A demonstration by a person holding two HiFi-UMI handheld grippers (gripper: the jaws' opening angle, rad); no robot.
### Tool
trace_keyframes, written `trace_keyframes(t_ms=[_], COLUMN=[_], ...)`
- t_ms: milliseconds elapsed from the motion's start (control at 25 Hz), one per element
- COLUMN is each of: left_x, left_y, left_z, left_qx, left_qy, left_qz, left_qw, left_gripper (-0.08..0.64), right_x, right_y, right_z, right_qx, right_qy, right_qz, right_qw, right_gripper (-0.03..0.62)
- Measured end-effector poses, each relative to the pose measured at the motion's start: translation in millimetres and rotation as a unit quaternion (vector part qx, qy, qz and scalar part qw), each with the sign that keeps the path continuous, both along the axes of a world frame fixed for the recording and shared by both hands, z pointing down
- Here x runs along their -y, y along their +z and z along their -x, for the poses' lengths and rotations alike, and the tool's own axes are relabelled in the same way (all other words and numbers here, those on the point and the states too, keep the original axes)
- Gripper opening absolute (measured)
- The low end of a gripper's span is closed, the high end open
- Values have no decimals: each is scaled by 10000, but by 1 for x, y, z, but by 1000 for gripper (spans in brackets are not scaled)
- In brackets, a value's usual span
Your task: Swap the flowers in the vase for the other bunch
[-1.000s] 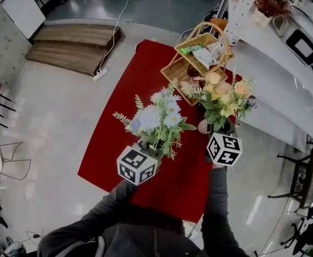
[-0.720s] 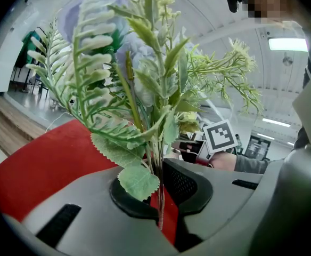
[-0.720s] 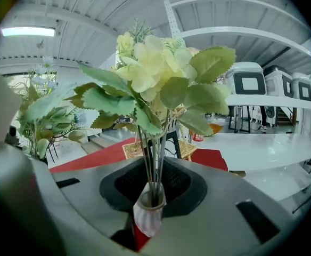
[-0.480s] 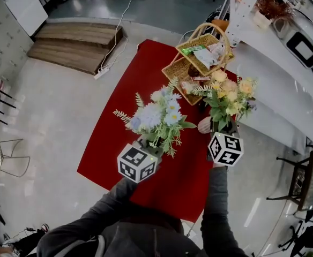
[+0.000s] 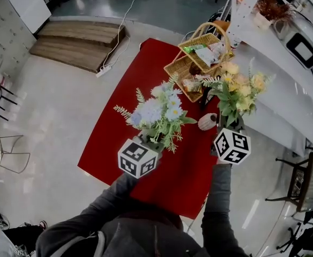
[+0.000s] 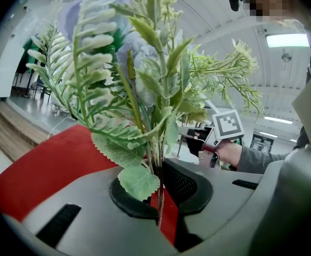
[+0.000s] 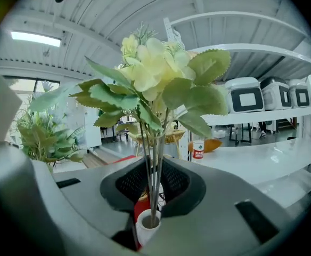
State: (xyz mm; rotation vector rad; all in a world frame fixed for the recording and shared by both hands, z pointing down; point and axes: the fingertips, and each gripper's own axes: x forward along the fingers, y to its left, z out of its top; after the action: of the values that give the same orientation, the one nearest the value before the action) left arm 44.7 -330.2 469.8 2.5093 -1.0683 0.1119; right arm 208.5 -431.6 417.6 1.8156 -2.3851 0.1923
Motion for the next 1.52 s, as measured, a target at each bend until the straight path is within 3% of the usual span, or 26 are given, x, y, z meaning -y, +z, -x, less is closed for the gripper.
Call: trace_keyframes(t_ms=[480, 720, 920, 1520], left_x=[-20, -37, -51, -77], left_y=[-19, -30, -32, -30], left_z=[-1, -1, -5, -8], left_qx=[2, -3, -31, -4], left_qy=[-33, -31, 3, 113], left_qz=[-239, -346, -358, -389], left_qw=[9997, 9994, 9994, 9992], left_gripper=[31, 31, 31, 34], right_x=[-32, -69, -102, -192], right_y=[-89, -108, -87, 43], right_z=[-10, -16, -23, -15], right_qx=[298, 307, 478, 745], right_qy=[26, 46, 123, 551], right_qz=[-992, -1137, -903, 375], right_qw=[9946, 9930, 9947, 9950], right_gripper=[49, 49, 49, 49])
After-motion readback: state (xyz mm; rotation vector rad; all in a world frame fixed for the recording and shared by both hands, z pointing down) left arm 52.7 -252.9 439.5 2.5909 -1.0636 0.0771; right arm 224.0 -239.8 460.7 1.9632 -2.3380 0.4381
